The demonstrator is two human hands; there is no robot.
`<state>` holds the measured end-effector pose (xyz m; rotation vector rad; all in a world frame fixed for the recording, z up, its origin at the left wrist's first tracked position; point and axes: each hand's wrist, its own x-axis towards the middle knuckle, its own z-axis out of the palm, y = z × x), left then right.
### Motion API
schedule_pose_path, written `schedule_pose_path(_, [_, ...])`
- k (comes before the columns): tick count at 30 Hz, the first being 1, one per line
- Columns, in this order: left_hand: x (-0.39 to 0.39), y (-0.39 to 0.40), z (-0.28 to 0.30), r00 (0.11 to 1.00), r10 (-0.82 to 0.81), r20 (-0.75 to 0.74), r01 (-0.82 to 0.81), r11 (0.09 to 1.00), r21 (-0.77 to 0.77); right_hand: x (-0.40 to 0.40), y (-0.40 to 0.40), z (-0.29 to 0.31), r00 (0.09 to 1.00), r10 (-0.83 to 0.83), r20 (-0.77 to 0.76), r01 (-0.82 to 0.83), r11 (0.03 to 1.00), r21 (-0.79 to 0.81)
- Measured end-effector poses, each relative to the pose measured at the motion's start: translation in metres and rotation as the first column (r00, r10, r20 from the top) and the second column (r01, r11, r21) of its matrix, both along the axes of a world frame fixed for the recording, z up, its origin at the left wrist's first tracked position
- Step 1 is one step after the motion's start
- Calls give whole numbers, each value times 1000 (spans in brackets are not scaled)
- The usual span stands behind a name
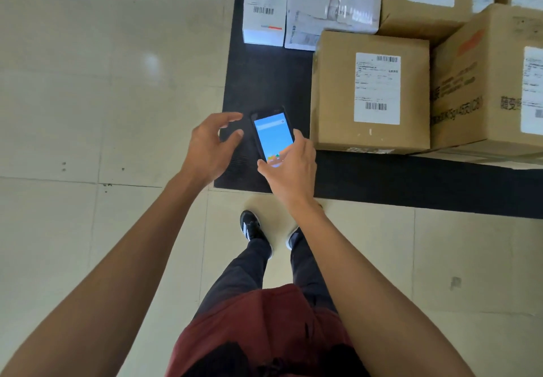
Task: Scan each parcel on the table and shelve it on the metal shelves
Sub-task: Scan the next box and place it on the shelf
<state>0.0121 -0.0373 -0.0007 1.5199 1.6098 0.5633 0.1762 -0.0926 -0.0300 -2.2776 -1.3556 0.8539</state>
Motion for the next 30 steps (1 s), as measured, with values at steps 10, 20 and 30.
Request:
schedule_pose_path(10, [-22, -8, -8, 1000, 14, -12, -15, 999, -50, -13, 0, -41, 992, 37, 119, -26, 995, -92])
schedule_pose_path(20, [-19, -6, -9, 999, -23, -39, 20, 996, -84, -3, -3, -54, 967, 149, 206, -125, 984, -125])
schedule_pose_path(30, [29, 6, -7, 993, -114, -13, 113, 993, -41, 36, -3, 1, 967, 232, 108, -241, 967, 82])
